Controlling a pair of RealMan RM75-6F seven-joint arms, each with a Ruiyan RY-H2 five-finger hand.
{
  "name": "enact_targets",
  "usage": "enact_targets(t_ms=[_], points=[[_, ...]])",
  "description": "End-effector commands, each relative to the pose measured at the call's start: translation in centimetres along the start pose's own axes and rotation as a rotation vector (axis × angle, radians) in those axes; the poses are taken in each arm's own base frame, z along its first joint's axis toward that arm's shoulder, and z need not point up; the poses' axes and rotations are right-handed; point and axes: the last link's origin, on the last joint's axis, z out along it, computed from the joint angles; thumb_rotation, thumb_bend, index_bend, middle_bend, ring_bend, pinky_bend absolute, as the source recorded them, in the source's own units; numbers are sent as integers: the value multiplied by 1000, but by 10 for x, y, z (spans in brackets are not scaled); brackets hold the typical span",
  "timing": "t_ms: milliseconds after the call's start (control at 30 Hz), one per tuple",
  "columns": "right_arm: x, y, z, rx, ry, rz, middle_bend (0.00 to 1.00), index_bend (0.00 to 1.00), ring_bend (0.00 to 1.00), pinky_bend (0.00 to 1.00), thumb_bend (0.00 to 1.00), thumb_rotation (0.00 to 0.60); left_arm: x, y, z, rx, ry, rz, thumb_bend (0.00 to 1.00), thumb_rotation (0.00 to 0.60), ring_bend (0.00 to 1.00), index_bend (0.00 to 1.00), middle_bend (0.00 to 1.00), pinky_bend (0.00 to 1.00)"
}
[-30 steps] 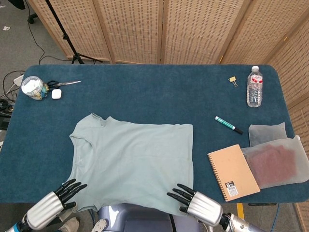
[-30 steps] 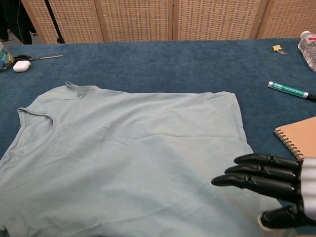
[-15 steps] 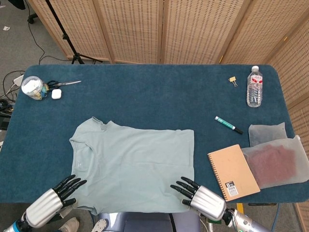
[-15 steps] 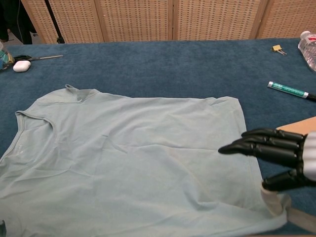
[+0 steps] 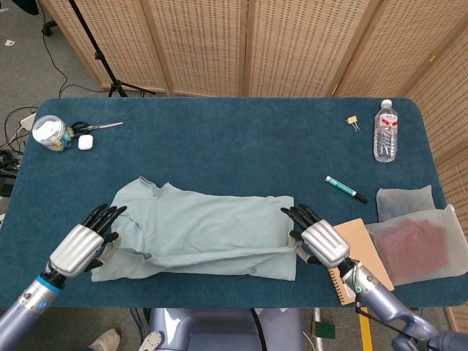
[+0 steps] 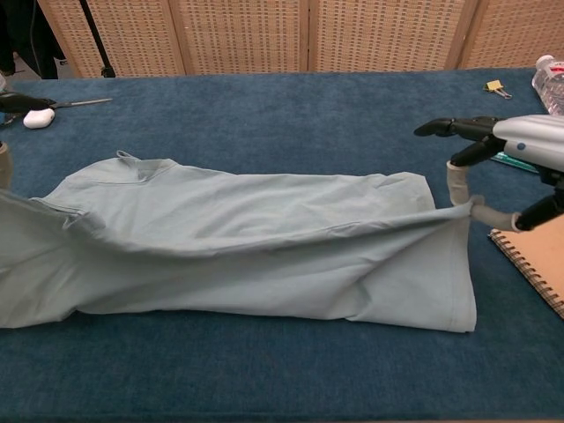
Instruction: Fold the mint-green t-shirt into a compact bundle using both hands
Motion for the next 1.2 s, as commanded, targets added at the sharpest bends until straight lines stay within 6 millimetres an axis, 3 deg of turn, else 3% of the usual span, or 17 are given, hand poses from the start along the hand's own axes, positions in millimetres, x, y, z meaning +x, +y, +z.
enact_targets(t_ms=[33, 300, 600, 867, 1200], points=[[1, 13, 27, -73, -1, 19, 43, 682, 0, 0, 724, 600, 14, -7, 35, 46, 0, 43, 564, 600, 0, 725, 0, 0], [-19, 39, 74, -226, -54, 52, 43, 682, 0, 0, 724, 600, 11, -23, 91, 125, -32, 39, 566, 600, 0, 726, 0, 0], [-26, 49, 108, -293, -70, 43, 43, 682, 0, 0, 724, 600, 1, -31, 113, 160, -74, 10, 566, 600, 0, 726, 0, 0], [-31, 51, 118, -312, -87, 10, 43, 682, 0, 0, 724, 600, -5, -34, 123, 171, -90, 15, 565, 600, 0, 726, 0, 0], [-23, 58, 119, -330, -65, -17, 44, 682, 0, 0, 724, 600, -4, -38, 131, 186, -69, 38, 566, 600, 0, 725, 0, 0]])
